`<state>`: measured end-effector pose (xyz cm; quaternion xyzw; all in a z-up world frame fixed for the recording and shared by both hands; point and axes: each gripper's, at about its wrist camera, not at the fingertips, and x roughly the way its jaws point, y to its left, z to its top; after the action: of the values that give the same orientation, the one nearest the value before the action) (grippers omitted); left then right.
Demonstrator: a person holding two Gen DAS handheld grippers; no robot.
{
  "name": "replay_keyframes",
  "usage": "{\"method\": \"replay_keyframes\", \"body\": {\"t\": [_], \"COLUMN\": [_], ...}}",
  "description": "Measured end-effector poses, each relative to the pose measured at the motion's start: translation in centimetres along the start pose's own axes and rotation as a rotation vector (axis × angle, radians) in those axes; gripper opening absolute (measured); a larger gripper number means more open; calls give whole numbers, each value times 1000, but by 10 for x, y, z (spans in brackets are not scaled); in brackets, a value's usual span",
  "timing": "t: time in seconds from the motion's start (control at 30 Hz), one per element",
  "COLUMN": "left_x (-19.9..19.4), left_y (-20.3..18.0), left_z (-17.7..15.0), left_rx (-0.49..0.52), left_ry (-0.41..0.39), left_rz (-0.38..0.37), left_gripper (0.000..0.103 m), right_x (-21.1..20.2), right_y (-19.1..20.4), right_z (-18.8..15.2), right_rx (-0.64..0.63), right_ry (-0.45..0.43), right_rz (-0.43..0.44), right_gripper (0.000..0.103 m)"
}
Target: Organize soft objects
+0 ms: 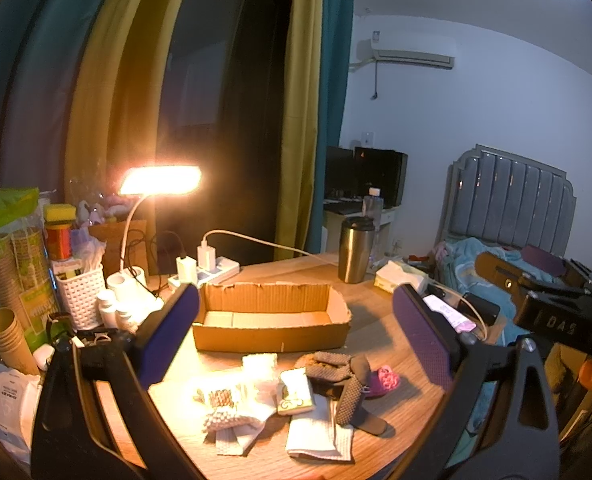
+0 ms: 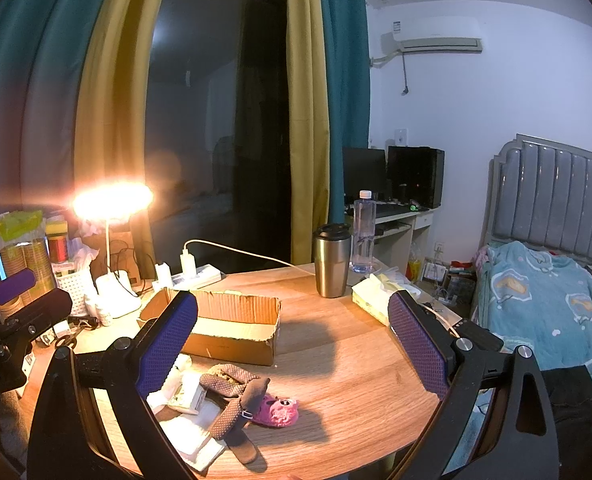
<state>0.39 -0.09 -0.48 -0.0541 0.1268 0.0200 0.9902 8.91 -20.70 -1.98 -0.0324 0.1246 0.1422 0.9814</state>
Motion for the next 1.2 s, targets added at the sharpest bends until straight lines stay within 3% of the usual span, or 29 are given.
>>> {"method": "replay_keyframes", "body": {"t": [0.27,0.67,1.2], "left_x": [10,79,152], "left_y": [9,42,71], "left_z": [-9,-66,-132], "left_rx": [1,4,-35], "left_ry": [-1,247,534], "left_rz": [37,128,193], "left_gripper": [98,98,97], "right_x": [3,62,143], "right_y": [-2,-31,-9], "right_z": [-9,-48,-102], "right_rx": [-9,29,14], "right_ry": [2,165,387], "right_rz": [-15,-56,103], "right_gripper": [98,98,97]}}
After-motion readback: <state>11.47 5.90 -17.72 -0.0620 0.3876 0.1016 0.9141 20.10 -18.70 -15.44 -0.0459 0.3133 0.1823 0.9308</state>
